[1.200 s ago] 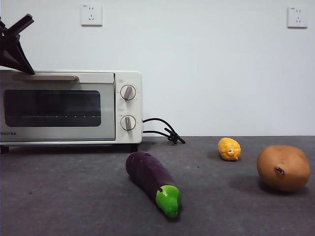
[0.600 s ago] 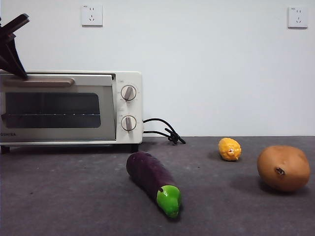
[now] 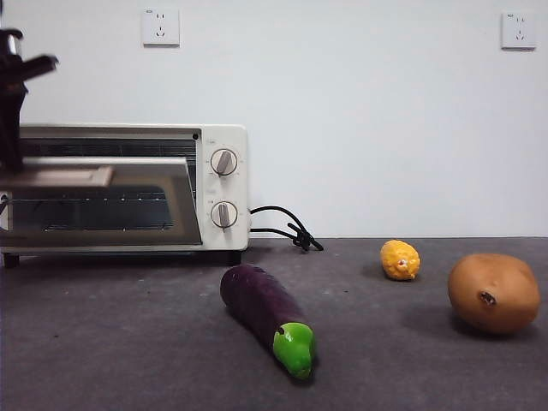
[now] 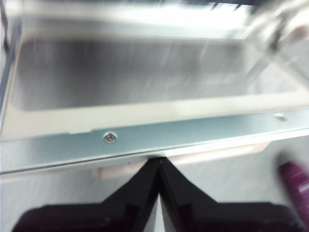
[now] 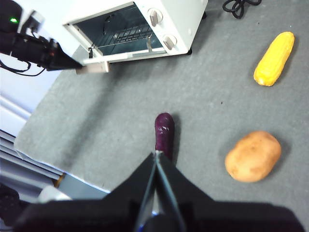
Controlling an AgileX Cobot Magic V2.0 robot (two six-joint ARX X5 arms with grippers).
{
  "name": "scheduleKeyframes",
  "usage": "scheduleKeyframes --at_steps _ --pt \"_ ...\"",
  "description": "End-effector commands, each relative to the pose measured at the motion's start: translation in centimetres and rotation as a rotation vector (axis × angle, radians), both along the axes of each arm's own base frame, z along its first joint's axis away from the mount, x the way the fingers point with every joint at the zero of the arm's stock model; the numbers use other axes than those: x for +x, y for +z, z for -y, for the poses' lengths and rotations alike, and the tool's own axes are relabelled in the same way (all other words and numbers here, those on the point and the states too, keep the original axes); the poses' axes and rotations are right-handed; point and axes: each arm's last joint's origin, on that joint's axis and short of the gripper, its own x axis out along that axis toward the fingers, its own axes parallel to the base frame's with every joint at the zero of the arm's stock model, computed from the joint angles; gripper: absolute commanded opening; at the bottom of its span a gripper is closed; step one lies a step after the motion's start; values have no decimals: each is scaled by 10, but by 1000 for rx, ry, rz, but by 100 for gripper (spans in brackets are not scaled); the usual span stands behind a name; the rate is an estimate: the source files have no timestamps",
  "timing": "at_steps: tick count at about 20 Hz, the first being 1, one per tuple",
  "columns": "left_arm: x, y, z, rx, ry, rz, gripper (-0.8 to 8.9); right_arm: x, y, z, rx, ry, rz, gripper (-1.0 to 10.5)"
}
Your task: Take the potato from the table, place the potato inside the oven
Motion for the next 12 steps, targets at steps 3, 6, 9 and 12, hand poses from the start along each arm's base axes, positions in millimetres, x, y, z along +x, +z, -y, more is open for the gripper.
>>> scheduleKeyframes --at_steps 3,6,9,12 --pt "16 -20 13 124 -31 15 -6 -3 0 0 -24 21 11 2" --pt "16 -21 25 132 -58 16 -6 -3 -1 0 -28 24 7 2" --pt "12 -25 39 230 -72 -30 -6 -3 -1 0 -28 24 8 2" --pt "9 -32 52 242 -107 -47 -6 -3 -1 0 -29 24 12 2"
